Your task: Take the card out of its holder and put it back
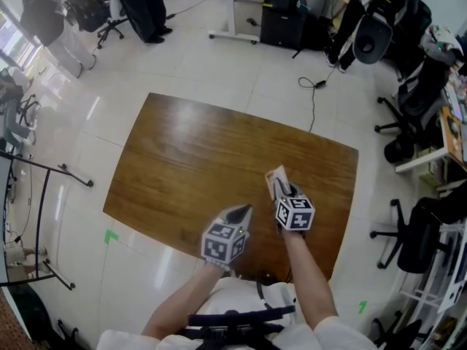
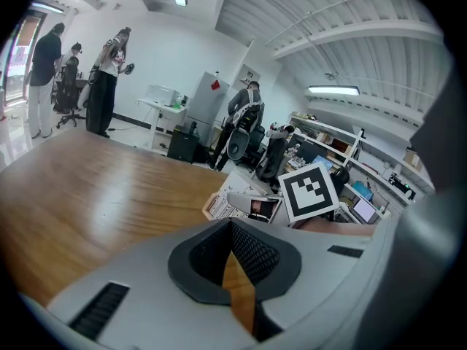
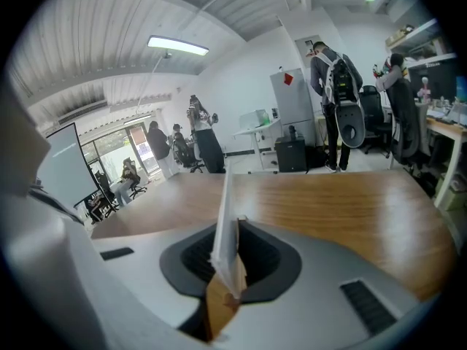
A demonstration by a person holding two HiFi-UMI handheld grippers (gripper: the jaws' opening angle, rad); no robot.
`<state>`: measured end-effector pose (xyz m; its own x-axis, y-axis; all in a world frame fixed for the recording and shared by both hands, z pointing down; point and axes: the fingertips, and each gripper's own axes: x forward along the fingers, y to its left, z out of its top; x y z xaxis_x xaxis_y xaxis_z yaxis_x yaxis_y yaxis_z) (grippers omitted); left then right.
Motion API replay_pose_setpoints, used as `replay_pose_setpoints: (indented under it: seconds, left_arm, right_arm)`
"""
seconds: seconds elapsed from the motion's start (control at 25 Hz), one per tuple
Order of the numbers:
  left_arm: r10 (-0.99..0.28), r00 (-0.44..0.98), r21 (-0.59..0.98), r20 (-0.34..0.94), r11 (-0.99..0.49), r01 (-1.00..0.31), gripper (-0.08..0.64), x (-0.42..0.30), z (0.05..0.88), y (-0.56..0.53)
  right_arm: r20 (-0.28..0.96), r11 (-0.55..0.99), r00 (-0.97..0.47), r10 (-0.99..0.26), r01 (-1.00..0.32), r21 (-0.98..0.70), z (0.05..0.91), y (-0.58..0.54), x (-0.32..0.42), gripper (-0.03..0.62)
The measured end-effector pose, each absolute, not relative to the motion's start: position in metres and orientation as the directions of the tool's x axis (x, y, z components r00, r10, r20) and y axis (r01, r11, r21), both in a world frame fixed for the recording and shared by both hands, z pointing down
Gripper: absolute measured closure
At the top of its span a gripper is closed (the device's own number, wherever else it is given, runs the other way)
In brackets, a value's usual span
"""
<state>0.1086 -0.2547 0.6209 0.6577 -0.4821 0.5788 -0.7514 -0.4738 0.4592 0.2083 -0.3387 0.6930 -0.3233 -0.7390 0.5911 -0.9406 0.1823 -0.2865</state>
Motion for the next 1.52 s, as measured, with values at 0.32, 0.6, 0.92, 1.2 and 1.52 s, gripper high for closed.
replay_pose_setpoints:
  seconds: [0.32,0.6,0.92,1.2,1.52]
  left_arm:
    - [-0.484,0.655,0.462,0.580,-0.466,-0.755,0.565,0.104,0.621,-0.255]
    - [-0.488,0.655,0.462,0.576,-0.467,-0.754,0.565,0.103,0.617,-0.252]
    - [-0.489,0.663,0.458,0.566,-0.483,-0.747,0.565,0.100,0.614,-0.241]
    - [-0.519,0.664,0.448,0.538,-0.491,-0.747,0.565,0.087,0.600,-0.235]
    - [-0.564,0.678,0.443,0.472,-0.513,-0.735,0.564,0.066,0.573,-0.214]
  right_arm:
    - [0.592,0.196,-0.314,-0.742,-0.946,-0.257,0.692,-0.341,0.210,0.571]
    - [0.552,0.211,-0.317,-0.771,-0.946,-0.248,0.674,-0.341,0.214,0.572]
    - [0.462,0.222,-0.300,-0.835,-0.951,-0.216,0.636,-0.341,0.219,0.572]
    - [0.386,0.229,-0.289,-0.876,-0.954,-0.196,0.587,-0.334,0.220,0.572]
    - [0.279,0.228,-0.274,-0.920,-0.955,-0.188,0.517,-0.290,0.215,0.572]
